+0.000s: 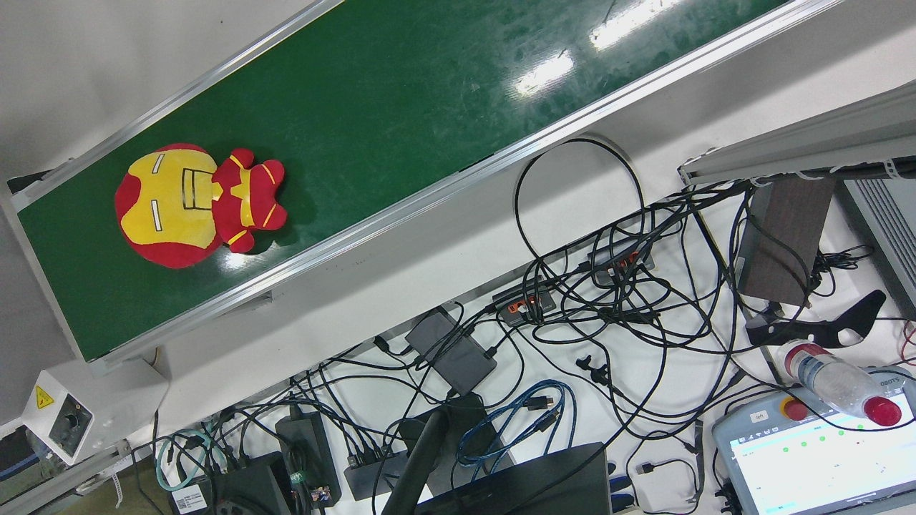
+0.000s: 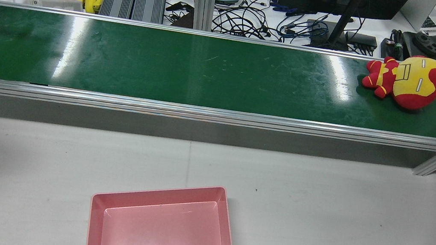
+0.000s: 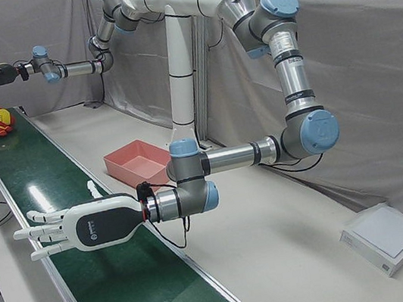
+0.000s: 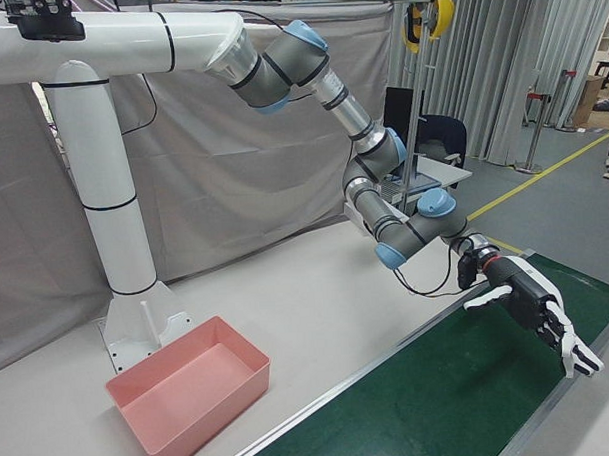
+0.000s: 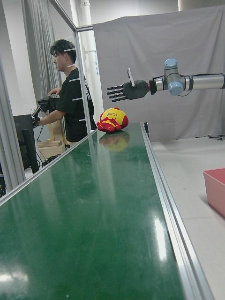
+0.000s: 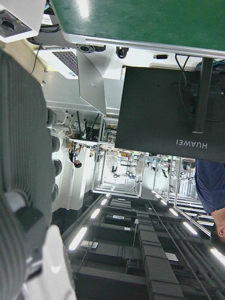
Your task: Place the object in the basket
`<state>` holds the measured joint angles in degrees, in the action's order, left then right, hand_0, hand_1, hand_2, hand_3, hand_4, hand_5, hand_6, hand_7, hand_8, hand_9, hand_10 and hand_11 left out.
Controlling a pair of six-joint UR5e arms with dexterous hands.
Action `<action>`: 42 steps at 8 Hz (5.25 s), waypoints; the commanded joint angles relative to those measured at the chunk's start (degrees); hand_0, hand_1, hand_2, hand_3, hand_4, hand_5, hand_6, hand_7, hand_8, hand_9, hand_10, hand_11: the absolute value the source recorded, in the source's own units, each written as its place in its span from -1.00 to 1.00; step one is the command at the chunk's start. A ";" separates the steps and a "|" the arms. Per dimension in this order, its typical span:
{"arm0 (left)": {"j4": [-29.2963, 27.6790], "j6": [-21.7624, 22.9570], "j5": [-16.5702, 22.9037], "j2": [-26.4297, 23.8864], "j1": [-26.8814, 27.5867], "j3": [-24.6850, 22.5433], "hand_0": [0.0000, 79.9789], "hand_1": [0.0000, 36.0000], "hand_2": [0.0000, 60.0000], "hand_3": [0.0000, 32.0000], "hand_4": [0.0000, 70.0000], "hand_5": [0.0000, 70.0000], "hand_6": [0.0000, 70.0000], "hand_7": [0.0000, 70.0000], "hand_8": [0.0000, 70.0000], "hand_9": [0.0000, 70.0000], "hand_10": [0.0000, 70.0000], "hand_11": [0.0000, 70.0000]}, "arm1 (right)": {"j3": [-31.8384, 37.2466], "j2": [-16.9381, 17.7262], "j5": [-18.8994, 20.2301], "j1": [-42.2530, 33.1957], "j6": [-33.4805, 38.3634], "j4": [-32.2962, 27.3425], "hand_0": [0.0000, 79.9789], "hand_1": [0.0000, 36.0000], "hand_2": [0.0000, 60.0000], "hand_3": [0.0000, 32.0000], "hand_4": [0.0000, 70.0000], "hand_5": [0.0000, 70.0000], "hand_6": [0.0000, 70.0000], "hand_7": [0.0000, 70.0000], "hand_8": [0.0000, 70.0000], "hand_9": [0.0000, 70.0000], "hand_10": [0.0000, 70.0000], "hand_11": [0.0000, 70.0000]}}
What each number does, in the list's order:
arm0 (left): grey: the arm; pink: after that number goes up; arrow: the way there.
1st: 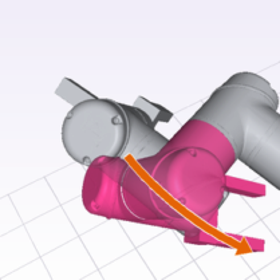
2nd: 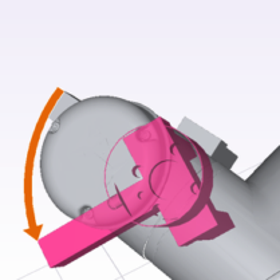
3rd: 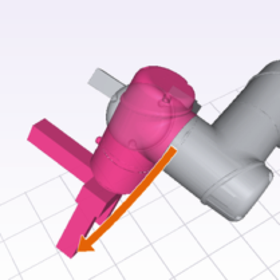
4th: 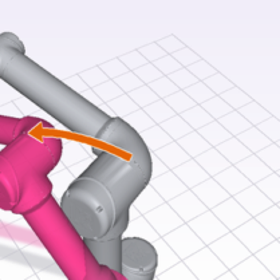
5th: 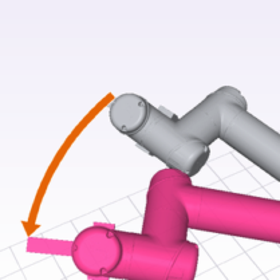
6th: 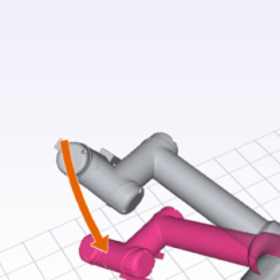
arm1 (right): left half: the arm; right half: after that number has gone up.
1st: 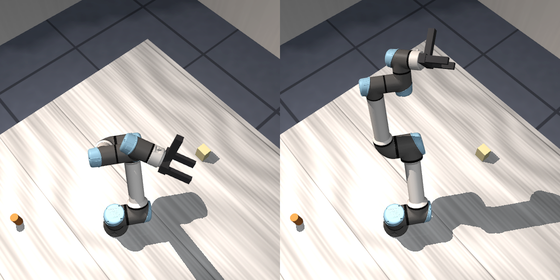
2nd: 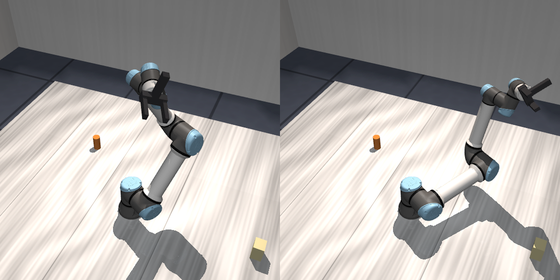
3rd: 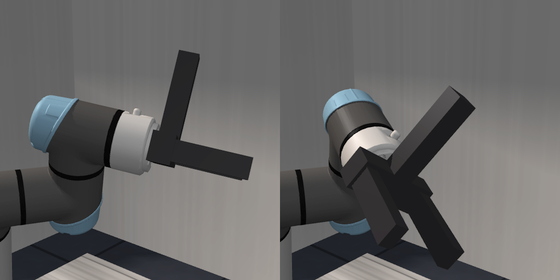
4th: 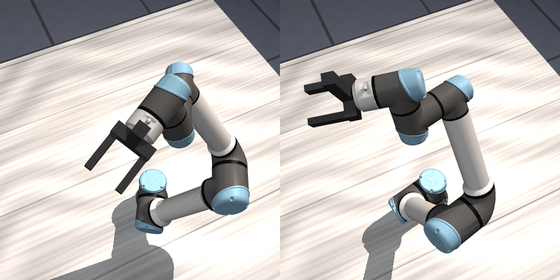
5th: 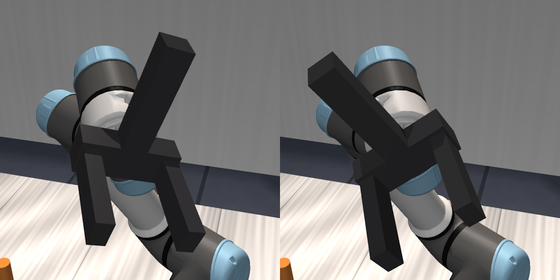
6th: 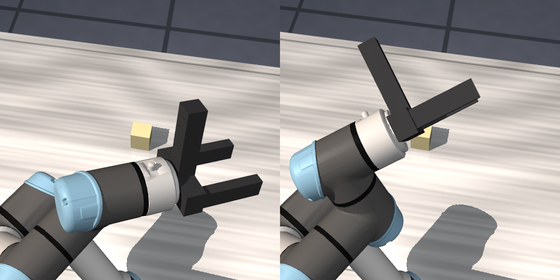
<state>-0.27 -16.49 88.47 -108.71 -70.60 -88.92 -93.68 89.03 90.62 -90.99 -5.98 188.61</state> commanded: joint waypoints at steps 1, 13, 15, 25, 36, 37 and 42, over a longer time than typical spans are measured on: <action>1.31 -0.03 0.21 -2.54 0.02 -0.47 0.49 0.22 -1.00 -1.00 -0.61 -0.32 -0.85 -0.88 -0.66 -0.47 -1.00 -1.00 | -0.01 0.00 0.00 0.02 0.00 0.00 -1.00 -1.00 -1.00 -1.00 -1.00 -1.00 -1.00 -1.00 -1.00 -1.00 -1.00 -1.00; 2.29 -0.03 0.03 -1.94 0.20 -2.31 0.50 0.21 -1.00 -1.00 -0.62 -0.31 -0.85 -0.88 -0.67 -0.48 -1.00 -1.00 | -0.19 -0.09 0.00 0.11 0.00 0.00 -1.00 -1.00 -1.00 -1.00 -1.00 -1.00 -1.00 -1.00 -1.00 -1.00 -1.00 -1.00; 2.29 0.06 0.03 -1.94 0.20 -2.40 0.49 0.22 -1.00 -1.00 -0.64 -0.31 -0.86 -0.87 -0.66 -0.48 -1.00 -1.00 | -0.19 -0.09 0.00 0.11 0.00 0.00 -1.00 -1.00 -1.00 -1.00 -1.00 -1.00 -1.00 -1.00 -1.00 -1.00 -1.00 -1.00; 2.20 0.14 0.03 -1.59 0.20 -2.40 0.50 0.20 -1.00 -1.00 -0.62 -0.31 -0.85 -0.87 -0.66 -0.47 -1.00 -1.00 | -0.01 -0.09 0.00 0.20 0.00 0.00 -1.00 -1.00 -1.00 -1.00 -1.00 -1.00 -1.00 -1.00 -1.00 -1.00 -1.00 -1.00; 2.64 -0.38 0.03 1.04 -0.24 -5.30 0.46 0.22 -1.00 -1.00 -0.64 -0.31 -0.86 -0.88 -0.70 -0.53 -1.00 -1.00 | -0.01 0.00 0.00 0.20 0.00 0.00 -1.00 -1.00 -1.00 -1.00 -1.00 -1.00 -1.00 -1.00 -1.00 -1.00 -1.00 -1.00; 2.64 -0.64 -0.06 2.00 0.02 -5.13 0.47 0.22 -1.00 -1.00 -0.63 -0.30 -0.86 -0.88 -0.69 -0.51 -1.00 -1.00 | -0.01 0.00 0.00 0.20 0.00 0.00 -1.00 -1.00 -1.00 -1.00 -1.00 -1.00 -1.00 -1.00 -1.00 -1.00 -1.00 -1.00; 1.94 -2.40 -0.06 2.37 1.52 -2.23 0.46 0.15 -0.98 -1.00 -0.61 -0.30 -0.85 -0.88 -0.68 -0.51 -1.00 -1.00 | -0.10 0.00 0.00 0.20 0.00 0.09 -1.00 -1.00 -1.00 -1.00 -1.00 -1.00 -1.00 -1.00 -1.00 -1.00 -1.00 -1.00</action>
<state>1.83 -18.58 88.42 -106.07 -69.71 -92.35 -93.74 89.03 90.62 -90.79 -5.98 188.61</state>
